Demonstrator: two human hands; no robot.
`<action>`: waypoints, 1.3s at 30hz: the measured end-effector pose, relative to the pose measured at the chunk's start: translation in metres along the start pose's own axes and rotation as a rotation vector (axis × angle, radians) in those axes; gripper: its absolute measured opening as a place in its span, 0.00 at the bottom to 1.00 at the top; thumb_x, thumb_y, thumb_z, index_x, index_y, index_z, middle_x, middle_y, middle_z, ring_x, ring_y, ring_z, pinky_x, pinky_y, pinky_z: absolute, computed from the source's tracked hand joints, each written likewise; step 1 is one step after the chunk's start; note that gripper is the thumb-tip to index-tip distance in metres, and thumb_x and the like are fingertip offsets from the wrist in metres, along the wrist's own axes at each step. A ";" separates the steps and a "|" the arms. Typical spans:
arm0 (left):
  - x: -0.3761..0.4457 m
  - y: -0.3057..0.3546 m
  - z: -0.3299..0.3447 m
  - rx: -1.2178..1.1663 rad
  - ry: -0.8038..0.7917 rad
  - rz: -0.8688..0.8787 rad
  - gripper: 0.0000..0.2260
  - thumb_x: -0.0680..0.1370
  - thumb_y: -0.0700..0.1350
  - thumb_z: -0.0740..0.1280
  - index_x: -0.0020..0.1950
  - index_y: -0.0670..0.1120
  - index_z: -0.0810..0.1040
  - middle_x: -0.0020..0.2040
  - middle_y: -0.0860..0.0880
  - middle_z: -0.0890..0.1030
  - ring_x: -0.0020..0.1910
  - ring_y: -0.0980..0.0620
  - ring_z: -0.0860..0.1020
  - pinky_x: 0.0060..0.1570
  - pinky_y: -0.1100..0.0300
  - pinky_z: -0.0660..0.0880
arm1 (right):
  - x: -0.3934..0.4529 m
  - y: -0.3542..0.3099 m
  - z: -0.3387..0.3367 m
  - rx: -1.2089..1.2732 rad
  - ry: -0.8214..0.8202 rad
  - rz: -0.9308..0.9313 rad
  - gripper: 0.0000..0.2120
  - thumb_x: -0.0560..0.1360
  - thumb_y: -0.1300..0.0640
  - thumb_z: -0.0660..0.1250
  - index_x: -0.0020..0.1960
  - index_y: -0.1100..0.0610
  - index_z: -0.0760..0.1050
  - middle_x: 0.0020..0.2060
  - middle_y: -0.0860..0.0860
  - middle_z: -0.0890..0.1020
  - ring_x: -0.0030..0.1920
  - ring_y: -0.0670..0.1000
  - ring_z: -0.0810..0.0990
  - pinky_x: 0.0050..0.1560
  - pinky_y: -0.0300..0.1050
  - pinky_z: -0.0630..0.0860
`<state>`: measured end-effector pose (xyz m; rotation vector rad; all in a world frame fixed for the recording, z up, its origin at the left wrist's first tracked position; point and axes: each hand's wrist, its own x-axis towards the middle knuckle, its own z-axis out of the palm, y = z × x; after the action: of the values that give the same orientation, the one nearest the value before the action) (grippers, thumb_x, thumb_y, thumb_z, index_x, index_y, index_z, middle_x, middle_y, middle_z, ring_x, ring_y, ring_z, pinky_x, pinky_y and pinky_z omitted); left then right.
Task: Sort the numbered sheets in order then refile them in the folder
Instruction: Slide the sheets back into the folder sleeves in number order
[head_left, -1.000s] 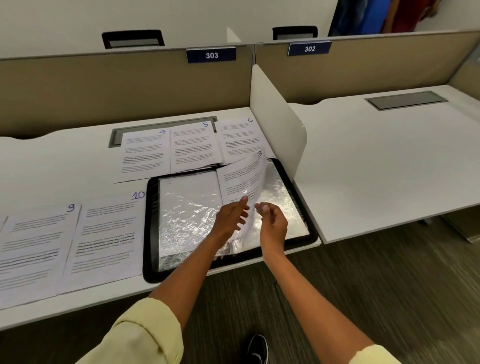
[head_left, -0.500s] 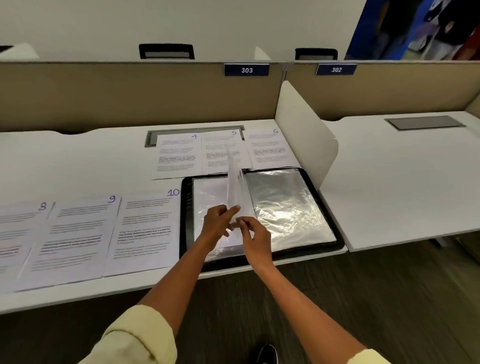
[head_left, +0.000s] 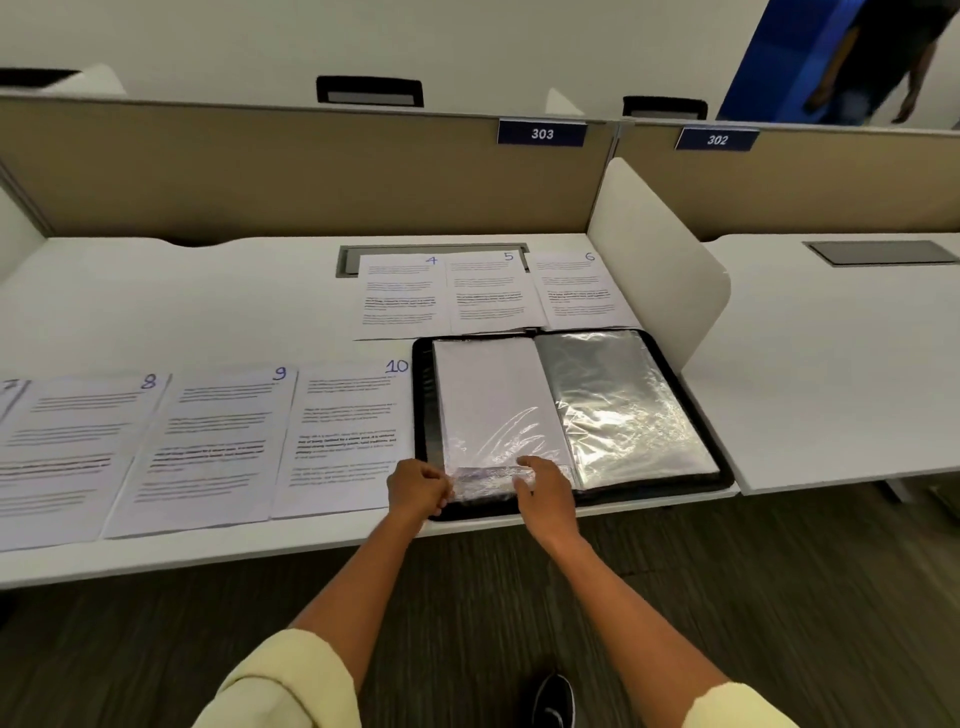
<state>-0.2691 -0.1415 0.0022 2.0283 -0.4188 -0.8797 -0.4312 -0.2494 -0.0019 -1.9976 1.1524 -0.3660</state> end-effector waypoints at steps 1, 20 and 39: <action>-0.001 -0.005 -0.002 0.011 0.002 -0.008 0.06 0.74 0.34 0.71 0.38 0.42 0.81 0.37 0.42 0.84 0.31 0.52 0.80 0.30 0.63 0.78 | 0.000 0.005 0.000 -0.050 -0.033 0.018 0.19 0.82 0.56 0.63 0.72 0.57 0.70 0.70 0.53 0.73 0.71 0.53 0.69 0.72 0.44 0.64; 0.028 -0.017 -0.053 0.380 0.252 0.400 0.23 0.78 0.58 0.66 0.68 0.47 0.73 0.67 0.46 0.73 0.67 0.46 0.69 0.65 0.48 0.69 | 0.021 -0.028 0.016 -0.530 -0.044 -0.103 0.29 0.81 0.37 0.54 0.79 0.47 0.57 0.79 0.51 0.58 0.79 0.55 0.53 0.77 0.63 0.49; 0.207 0.023 -0.113 0.759 0.227 0.401 0.46 0.68 0.77 0.34 0.80 0.53 0.45 0.80 0.49 0.39 0.79 0.47 0.38 0.75 0.44 0.40 | 0.231 -0.101 0.082 -0.477 -0.033 -0.258 0.51 0.66 0.21 0.28 0.80 0.45 0.55 0.80 0.53 0.54 0.80 0.58 0.51 0.75 0.67 0.48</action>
<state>-0.0437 -0.2084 -0.0249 2.5439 -1.1079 -0.2375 -0.1965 -0.3728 -0.0096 -2.5712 1.0290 -0.1956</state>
